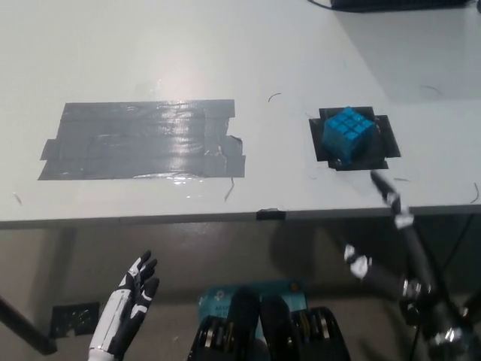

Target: A person hands a rubik's cube to the robot and rhe robot picks it up with its right hand and places it on the black spot on the desk infron tof it

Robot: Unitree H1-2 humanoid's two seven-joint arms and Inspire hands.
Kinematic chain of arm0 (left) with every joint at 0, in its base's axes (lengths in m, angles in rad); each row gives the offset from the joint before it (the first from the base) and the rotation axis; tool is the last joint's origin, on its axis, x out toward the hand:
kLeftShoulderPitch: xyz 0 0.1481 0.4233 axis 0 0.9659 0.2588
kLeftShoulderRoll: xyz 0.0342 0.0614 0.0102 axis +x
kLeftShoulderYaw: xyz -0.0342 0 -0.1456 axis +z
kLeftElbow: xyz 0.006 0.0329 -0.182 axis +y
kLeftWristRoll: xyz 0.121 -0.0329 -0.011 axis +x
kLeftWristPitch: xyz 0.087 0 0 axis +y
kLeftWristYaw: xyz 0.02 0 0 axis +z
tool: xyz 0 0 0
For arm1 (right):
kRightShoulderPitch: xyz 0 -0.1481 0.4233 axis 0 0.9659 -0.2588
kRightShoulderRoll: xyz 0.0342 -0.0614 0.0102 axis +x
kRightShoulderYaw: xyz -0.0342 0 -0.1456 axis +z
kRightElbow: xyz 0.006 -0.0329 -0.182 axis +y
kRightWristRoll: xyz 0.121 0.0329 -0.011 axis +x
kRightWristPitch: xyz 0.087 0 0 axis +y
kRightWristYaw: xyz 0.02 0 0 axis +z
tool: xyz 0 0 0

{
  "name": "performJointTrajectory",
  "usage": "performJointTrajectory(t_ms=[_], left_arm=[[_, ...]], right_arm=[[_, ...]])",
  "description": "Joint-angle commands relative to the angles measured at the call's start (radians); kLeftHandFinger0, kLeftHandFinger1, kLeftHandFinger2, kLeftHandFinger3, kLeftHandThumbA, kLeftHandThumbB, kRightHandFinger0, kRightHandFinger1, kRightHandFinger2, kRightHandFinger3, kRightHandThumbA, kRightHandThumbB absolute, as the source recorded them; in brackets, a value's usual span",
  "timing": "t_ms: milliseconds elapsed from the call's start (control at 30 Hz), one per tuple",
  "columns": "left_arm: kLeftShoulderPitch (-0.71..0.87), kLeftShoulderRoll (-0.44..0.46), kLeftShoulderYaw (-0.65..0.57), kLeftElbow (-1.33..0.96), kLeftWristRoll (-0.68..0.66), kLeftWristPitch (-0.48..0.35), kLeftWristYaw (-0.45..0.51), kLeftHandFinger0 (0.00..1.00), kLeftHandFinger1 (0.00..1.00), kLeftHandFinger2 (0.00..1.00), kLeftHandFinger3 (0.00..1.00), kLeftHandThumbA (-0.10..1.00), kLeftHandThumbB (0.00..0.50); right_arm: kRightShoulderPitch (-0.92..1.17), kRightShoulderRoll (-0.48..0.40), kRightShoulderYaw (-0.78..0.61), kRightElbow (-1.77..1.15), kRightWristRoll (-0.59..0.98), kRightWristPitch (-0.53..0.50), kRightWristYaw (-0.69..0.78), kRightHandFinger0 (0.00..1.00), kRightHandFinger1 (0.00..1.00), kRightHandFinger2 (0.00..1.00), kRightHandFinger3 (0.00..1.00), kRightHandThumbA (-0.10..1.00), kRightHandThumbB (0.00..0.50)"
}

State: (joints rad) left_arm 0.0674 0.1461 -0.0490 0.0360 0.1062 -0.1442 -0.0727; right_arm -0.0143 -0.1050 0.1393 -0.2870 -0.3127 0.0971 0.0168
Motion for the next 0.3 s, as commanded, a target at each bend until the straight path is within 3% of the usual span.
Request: performJointTrajectory(t_ms=[0, 100, 267], left_arm=[[0.034, -0.003, -0.007, 0.004, 0.019, -0.072, 0.016, 1.00, 1.00, 1.00, 1.00, 0.91, 0.105], [0.052, -0.008, -0.005, -0.001, 0.018, -0.081, 0.020, 1.00, 1.00, 1.00, 1.00, 0.91, 0.096], [0.053, -0.012, 0.000, -0.005, 0.019, -0.077, 0.027, 1.00, 1.00, 1.00, 1.00, 0.91, 0.102]], right_arm=[[0.040, 0.029, -0.020, 0.158, -0.011, -0.271, -0.135, 1.00, 1.00, 1.00, 1.00, 0.58, 0.124], [0.043, 0.014, 0.003, 0.282, -0.052, -0.322, -0.151, 1.00, 1.00, 1.00, 1.00, 0.59, 0.148], [0.030, 0.001, 0.038, 0.302, -0.096, -0.315, -0.135, 1.00, 1.00, 1.00, 1.00, 0.65, 0.161]])
